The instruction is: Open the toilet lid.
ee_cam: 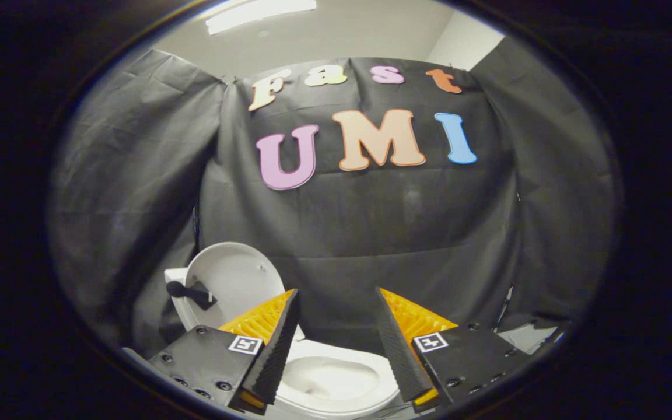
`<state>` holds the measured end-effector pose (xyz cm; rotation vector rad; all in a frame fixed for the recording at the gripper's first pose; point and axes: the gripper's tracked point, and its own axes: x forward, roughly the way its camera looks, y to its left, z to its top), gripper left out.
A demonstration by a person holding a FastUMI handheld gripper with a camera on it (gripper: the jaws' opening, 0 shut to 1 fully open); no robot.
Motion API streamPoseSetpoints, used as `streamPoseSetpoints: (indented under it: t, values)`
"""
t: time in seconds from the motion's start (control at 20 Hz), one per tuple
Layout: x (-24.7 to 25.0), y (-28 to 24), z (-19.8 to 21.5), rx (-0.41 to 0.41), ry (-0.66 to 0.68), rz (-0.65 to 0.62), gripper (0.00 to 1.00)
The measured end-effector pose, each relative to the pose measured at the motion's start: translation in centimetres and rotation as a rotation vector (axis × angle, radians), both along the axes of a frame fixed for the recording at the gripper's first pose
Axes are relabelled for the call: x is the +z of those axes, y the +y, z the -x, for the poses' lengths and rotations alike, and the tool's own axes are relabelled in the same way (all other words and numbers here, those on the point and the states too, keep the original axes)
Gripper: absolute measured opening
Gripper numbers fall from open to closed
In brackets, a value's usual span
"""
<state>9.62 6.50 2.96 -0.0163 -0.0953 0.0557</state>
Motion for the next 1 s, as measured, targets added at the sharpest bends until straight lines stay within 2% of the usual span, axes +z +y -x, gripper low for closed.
streamPoseSetpoints:
  t: [0.45, 1.0]
  values:
    - [-3.6, -4.7, 2.0, -0.056, 0.107, 0.071, 0.79]
    - [-4.4, -6.4, 2.3, -0.076, 0.168, 0.041, 0.8]
